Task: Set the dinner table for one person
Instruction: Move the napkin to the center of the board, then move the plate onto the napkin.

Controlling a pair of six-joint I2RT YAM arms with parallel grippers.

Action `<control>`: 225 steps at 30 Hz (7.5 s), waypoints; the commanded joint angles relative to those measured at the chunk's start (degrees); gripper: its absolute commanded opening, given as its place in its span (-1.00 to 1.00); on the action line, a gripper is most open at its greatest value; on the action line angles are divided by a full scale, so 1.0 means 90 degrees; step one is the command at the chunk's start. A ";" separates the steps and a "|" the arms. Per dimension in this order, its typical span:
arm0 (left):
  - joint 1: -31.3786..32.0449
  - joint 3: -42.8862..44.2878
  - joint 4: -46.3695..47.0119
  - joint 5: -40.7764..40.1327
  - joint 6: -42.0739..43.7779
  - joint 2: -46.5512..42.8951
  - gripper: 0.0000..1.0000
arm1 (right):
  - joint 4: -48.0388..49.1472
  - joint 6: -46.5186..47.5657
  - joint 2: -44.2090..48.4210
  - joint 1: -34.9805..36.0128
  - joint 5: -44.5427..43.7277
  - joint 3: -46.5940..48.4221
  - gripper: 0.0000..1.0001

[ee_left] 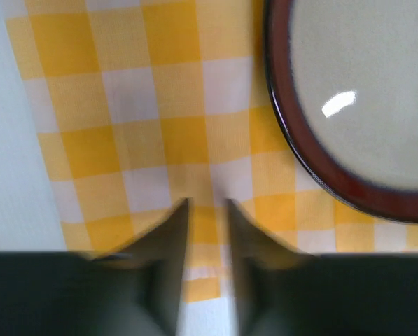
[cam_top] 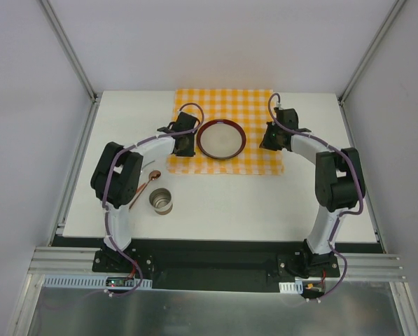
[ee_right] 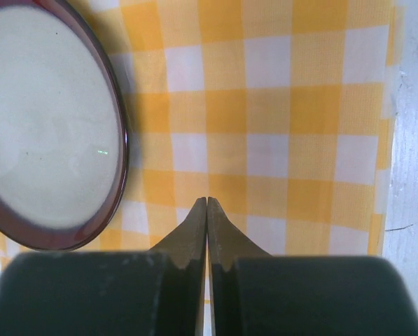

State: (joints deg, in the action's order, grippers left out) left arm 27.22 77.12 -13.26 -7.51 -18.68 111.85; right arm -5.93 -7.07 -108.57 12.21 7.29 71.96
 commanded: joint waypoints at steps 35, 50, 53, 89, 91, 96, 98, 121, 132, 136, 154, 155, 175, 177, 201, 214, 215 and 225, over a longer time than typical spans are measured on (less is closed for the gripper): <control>-0.0027 -0.1488 -0.0197 0.0580 -0.0532 -0.0943 -1.00 | 0.1216 -0.1304 0.1458 -0.0038 0.0001 -0.2839 -0.99; 0.0598 -0.2465 -0.0197 0.0258 -0.0981 -0.1715 -1.00 | 0.1470 -0.1645 0.2405 0.0089 -0.0107 -0.3992 -0.99; 0.0735 -0.2631 -0.0197 0.0190 -0.1088 -0.1861 -1.00 | 0.1499 -0.1724 0.2610 0.0147 -0.0194 -0.4206 -0.99; 0.1155 -0.2514 -0.0568 -0.0328 -0.1098 -0.2692 -0.18 | -0.0542 -0.0952 0.3285 0.1007 -0.1367 -0.2508 -0.30; 0.1155 -0.2651 -0.0587 -0.0406 -0.1167 -0.2750 -0.18 | -0.0445 -0.1031 0.3217 0.1104 -0.1386 -0.2615 -0.30; 0.1155 -0.3128 -0.0685 -0.0484 -0.1508 -0.3062 -0.20 | -0.0317 -0.1128 0.3089 0.1241 -0.1425 -0.2752 -0.32; 0.1155 -0.3305 -0.0743 -0.0465 -0.1654 -0.3199 -0.21 | -0.0278 -0.1148 0.3060 0.1251 -0.1406 -0.2800 -0.32; 0.1155 -0.3462 -0.0910 -0.0689 -0.1763 -0.3580 -0.18 | -0.0258 -0.1031 0.2825 0.1368 -0.1435 -0.2567 -0.28; 0.1155 -0.2164 -0.0998 -0.0699 -0.1148 -0.3093 -0.07 | -0.0737 -0.0601 0.2271 0.1427 -0.1689 -0.1669 -0.17; 0.1106 -0.1530 -0.1008 -0.0709 -0.0884 -0.2236 -0.10 | -0.0805 -0.0455 0.1733 0.1427 -0.1631 -0.1220 -0.21; 0.0569 -0.0083 -0.0988 -0.0309 -0.0386 -0.0622 -0.01 | -0.0796 -0.0210 0.0335 0.1085 -0.1113 -0.0135 -0.28; 0.0559 -0.0025 -0.0988 -0.0270 -0.0376 -0.0583 -0.01 | -0.0796 -0.0201 0.0306 0.1085 -0.1064 -0.0144 -0.28; 0.0549 0.0552 -0.0978 0.0395 -0.0444 -0.0006 -0.05 | -0.0893 -0.0045 0.0617 0.0978 -0.1161 -0.0203 -0.35; 0.0549 0.0581 -0.0988 0.0443 -0.0454 0.0033 -0.05 | -0.0932 -0.0044 0.0725 0.0968 -0.1162 -0.0242 -0.34; 0.0559 0.0845 -0.0939 0.0600 -0.0444 0.0541 -0.26 | -0.0728 -0.0035 0.0013 0.0958 -0.0322 -0.0086 -0.34; 0.0559 0.0786 -0.0949 0.0629 -0.0464 0.0463 -0.28 | -0.1030 0.0161 0.0491 0.0958 -0.0663 0.0002 -0.33; 0.0559 0.0767 -0.0939 0.0629 -0.0464 0.0463 -0.28 | -0.1040 0.0161 0.0530 0.0958 -0.0644 0.0002 -0.33; 0.0559 0.0669 -0.0939 0.0561 -0.0454 0.0326 -0.27 | -0.1059 0.0073 0.0638 0.0997 -0.0507 -0.0017 -0.33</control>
State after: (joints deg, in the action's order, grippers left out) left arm 32.18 83.53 -21.37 -2.07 -23.14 116.01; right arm -14.35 -6.57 -105.56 20.86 2.28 70.06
